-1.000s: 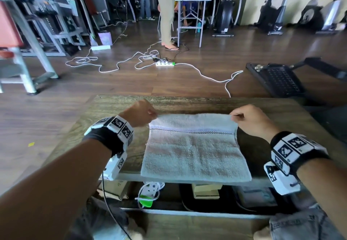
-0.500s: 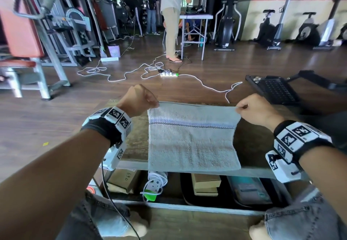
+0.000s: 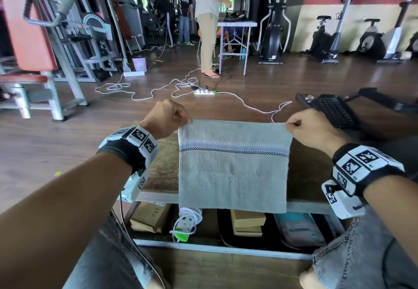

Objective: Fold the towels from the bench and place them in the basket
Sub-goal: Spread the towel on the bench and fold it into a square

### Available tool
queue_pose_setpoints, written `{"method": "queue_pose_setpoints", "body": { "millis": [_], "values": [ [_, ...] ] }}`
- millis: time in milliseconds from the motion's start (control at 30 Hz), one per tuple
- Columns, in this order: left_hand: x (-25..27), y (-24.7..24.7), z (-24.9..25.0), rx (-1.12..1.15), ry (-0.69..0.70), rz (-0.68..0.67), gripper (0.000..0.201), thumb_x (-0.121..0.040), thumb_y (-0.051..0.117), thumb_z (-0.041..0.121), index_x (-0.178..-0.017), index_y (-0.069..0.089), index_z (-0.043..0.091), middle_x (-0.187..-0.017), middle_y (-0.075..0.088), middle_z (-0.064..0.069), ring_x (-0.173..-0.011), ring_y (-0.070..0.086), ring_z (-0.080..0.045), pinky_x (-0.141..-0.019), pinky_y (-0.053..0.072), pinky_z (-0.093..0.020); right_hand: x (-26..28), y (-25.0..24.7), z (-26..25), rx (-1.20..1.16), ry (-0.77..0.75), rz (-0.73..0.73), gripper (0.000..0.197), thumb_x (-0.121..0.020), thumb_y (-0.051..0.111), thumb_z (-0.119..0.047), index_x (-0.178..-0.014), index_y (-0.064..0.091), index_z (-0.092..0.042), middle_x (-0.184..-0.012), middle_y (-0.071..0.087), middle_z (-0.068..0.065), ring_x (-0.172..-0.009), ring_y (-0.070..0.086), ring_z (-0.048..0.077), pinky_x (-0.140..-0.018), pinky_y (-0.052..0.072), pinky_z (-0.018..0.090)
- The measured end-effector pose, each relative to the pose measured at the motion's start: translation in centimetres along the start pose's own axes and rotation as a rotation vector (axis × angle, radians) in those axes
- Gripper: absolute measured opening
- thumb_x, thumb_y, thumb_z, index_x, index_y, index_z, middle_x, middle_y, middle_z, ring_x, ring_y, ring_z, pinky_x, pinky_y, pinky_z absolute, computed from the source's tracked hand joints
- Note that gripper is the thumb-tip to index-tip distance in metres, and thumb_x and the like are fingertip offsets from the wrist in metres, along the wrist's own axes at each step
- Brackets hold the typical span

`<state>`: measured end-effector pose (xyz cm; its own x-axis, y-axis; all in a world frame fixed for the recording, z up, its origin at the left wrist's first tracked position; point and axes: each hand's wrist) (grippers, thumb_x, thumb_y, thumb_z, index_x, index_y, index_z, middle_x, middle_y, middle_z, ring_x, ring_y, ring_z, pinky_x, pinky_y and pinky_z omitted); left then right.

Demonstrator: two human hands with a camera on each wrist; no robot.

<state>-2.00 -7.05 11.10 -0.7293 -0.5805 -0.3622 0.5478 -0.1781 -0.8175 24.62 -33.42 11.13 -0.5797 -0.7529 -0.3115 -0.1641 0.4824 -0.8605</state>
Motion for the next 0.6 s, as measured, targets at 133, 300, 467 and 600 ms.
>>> {"method": "queue_pose_setpoints", "body": {
  "millis": [133,300,467,600],
  "values": [
    [-0.3,0.1,-0.4,-0.001,0.022,-0.008,0.006,-0.084,0.076,0.020,-0.081,0.075,0.015,-0.064,0.063,0.012,-0.060,0.054,0.004,-0.063,0.044,-0.021,0.1,0.6,0.3,-0.051,-0.005,0.017,0.015,-0.093,0.062,-0.008,-0.088,0.076,-0.010,-0.093,0.075,0.001,-0.091,0.068,0.020,-0.087,0.054,0.036],
    [-0.1,0.4,-0.5,0.019,0.033,-0.033,0.003,-0.085,0.074,0.010,-0.082,0.075,0.008,-0.055,0.057,0.020,-0.046,0.054,0.010,-0.052,0.039,-0.004,-0.5,1.5,0.9,-0.122,0.006,0.031,0.009,-0.089,0.068,-0.006,-0.089,0.076,-0.012,-0.090,0.073,-0.003,-0.089,0.068,0.014,-0.085,0.054,0.030],
    [0.0,0.7,-1.0,-0.020,0.026,-0.060,0.012,-0.082,0.070,0.006,-0.086,0.075,0.015,-0.067,0.065,0.011,-0.056,0.058,0.002,-0.057,0.045,-0.014,-1.0,2.1,1.3,-0.117,0.002,0.035,0.014,-0.090,0.065,-0.005,-0.086,0.072,-0.016,-0.083,0.072,-0.006,-0.085,0.068,0.015,-0.086,0.057,0.038],
    [-0.1,0.8,-1.3,-0.017,0.028,-0.059,0.010,-0.084,0.068,0.005,-0.085,0.072,0.014,-0.073,0.068,0.002,-0.054,0.057,0.005,-0.054,0.042,-0.007,-1.4,2.6,1.6,-0.134,0.011,0.022,0.011,-0.092,0.065,-0.006,-0.091,0.069,-0.016,-0.083,0.073,-0.003,-0.086,0.069,0.017,-0.086,0.055,0.037]
  ]
}}
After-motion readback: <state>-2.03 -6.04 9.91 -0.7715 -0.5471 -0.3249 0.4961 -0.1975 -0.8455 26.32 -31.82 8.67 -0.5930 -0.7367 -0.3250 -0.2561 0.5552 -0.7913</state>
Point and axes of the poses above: each hand's wrist, its own x-axis away from the middle knuckle, its own y-axis out of the palm, z = x × y
